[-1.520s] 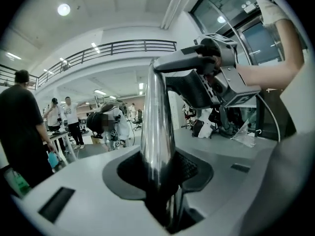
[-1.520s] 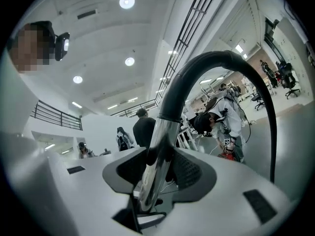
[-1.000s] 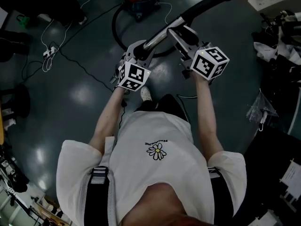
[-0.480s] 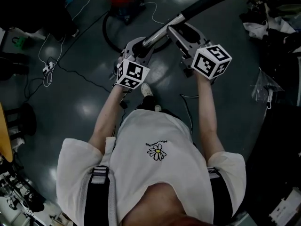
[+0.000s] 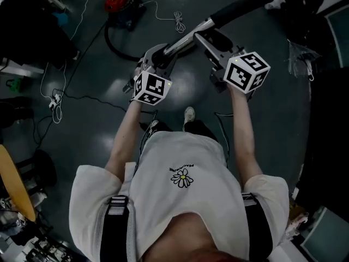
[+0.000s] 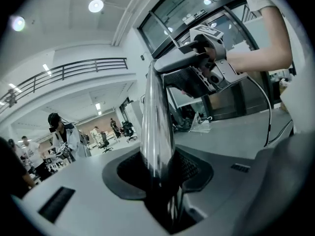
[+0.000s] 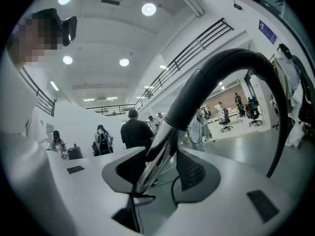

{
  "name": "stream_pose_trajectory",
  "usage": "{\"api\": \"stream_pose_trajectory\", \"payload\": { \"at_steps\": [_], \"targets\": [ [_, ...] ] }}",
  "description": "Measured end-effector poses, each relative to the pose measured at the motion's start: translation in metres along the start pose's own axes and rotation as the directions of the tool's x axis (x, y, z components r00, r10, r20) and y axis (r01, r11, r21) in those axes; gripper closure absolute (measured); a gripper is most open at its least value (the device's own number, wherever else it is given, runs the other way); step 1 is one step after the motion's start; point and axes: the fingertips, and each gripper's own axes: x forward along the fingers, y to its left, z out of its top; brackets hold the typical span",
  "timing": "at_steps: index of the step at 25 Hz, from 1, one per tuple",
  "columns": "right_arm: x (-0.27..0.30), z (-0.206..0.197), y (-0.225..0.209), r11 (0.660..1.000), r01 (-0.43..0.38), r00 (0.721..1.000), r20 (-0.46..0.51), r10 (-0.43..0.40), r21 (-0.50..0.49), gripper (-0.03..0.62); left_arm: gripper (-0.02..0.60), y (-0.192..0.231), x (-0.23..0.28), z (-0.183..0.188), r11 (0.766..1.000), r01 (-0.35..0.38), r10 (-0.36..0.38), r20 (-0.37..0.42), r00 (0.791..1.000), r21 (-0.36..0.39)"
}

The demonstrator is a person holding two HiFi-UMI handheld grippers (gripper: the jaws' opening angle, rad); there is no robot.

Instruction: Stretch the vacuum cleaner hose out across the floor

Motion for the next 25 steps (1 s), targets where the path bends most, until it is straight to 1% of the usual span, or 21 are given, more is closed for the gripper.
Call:
{"api": "stream_pose_trajectory", "payload": {
  "at_steps": [3,8,11,14,15,17,19,20,21,22,23,24,25],
  "targets": [
    [-0.018,-0.016,0.051,0.999,0.043,0.999,0.010,-0.043,0.003,0.416,0.437,-0.012,-0.050,-0.005,0.998,0.042,-0.043,0.018,0.999,0.050],
    [-0.033,-0.060,0.165,0.990,0.136,0.990,0.038,-0.137,0.048,0.416,0.437,-0.023,-0.165,-0.036,0.982,0.135,-0.140,0.027,0.990,0.134],
    [-0.042,-0.090,0.234,0.985,0.161,0.986,0.043,-0.164,0.062,0.416,0.437,-0.033,-0.234,-0.055,0.974,0.136,-0.144,0.031,0.989,0.181],
    [-0.056,-0.111,0.287,0.983,0.171,0.985,0.024,-0.174,0.071,0.416,0.437,-0.048,-0.290,-0.067,0.974,0.115,-0.125,0.038,0.991,0.196],
    [-0.062,-0.121,0.305,0.982,0.179,0.984,0.013,-0.180,0.063,0.416,0.437,-0.054,-0.309,-0.074,0.974,0.111,-0.120,0.036,0.992,0.199],
    [-0.084,-0.141,0.343,0.980,0.199,0.980,-0.007,-0.199,0.014,0.416,0.437,-0.066,-0.350,-0.092,0.974,0.101,-0.108,0.022,0.994,0.203],
    [-0.120,-0.160,0.385,0.972,0.223,0.974,-0.024,-0.225,-0.075,0.416,0.437,-0.079,-0.397,-0.107,0.973,0.089,-0.090,-0.001,0.996,0.213],
    [-0.141,-0.166,0.408,0.961,0.240,0.969,-0.032,-0.246,-0.142,0.416,0.437,-0.084,-0.421,-0.112,0.971,0.082,-0.082,-0.011,0.997,0.224],
    [-0.159,-0.169,0.429,0.939,0.258,0.961,-0.039,-0.273,-0.226,0.416,0.437,-0.089,-0.444,-0.116,0.968,0.076,-0.074,-0.017,0.997,0.239],
    [-0.174,-0.167,0.450,0.905,0.270,0.952,-0.047,-0.301,-0.327,0.416,0.437,-0.093,-0.463,-0.117,0.964,0.071,-0.068,-0.019,0.997,0.257],
    [-0.185,-0.164,0.471,0.856,0.272,0.943,-0.055,-0.328,-0.439,0.416,0.436,-0.097,-0.482,-0.118,0.958,0.071,-0.067,-0.021,0.998,0.277],
    [-0.192,-0.159,0.493,0.791,0.260,0.934,-0.062,-0.351,-0.554,0.416,0.437,-0.100,-0.500,-0.120,0.951,0.076,-0.072,-0.026,0.997,0.298],
    [-0.196,-0.154,0.514,0.708,0.231,0.926,-0.073,-0.371,-0.667,0.416,0.436,-0.104,-0.518,-0.122,0.944,0.086,-0.081,-0.030,0.996,0.318]
  ]
}}
